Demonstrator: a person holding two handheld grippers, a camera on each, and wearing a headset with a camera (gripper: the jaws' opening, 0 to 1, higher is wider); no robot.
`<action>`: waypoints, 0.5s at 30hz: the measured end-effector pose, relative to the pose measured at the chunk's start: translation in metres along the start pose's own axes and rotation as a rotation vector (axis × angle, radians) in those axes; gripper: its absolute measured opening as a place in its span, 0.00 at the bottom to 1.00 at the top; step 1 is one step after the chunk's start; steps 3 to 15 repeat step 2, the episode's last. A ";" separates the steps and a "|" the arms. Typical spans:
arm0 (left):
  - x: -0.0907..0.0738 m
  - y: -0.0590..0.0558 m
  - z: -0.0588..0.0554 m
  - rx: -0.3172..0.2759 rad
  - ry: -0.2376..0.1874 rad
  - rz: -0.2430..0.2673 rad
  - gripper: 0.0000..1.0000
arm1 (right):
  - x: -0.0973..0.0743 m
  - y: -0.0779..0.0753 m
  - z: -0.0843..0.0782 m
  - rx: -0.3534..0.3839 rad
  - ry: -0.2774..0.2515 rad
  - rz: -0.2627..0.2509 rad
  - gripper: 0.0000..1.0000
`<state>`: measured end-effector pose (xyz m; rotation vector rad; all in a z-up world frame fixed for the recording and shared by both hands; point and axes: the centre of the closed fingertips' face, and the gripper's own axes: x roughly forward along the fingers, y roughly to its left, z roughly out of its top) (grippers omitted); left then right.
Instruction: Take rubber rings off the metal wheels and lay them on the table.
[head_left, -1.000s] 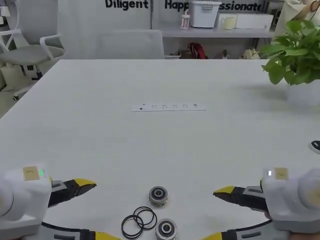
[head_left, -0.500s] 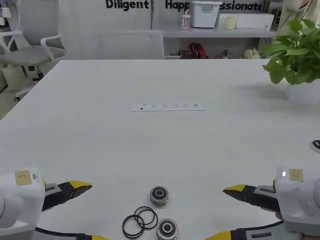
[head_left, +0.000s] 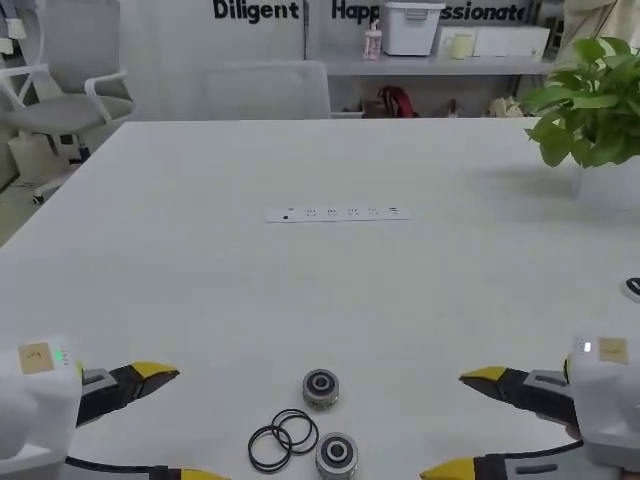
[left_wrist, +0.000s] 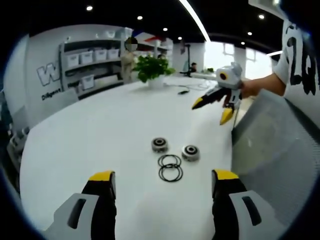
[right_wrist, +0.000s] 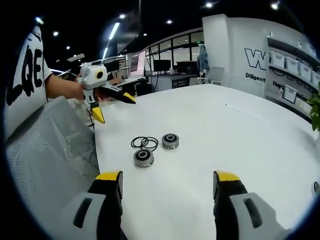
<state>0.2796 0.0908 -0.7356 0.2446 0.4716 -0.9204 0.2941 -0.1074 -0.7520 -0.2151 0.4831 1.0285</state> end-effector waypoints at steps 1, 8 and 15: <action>0.000 0.000 0.000 -0.002 -0.002 0.002 0.80 | 0.000 0.000 0.001 0.001 -0.002 -0.002 0.70; -0.001 0.000 0.001 -0.002 -0.003 0.002 0.80 | -0.001 0.000 0.001 0.001 -0.005 -0.004 0.70; -0.001 0.000 0.001 -0.002 -0.003 0.002 0.80 | -0.001 0.000 0.001 0.001 -0.005 -0.004 0.70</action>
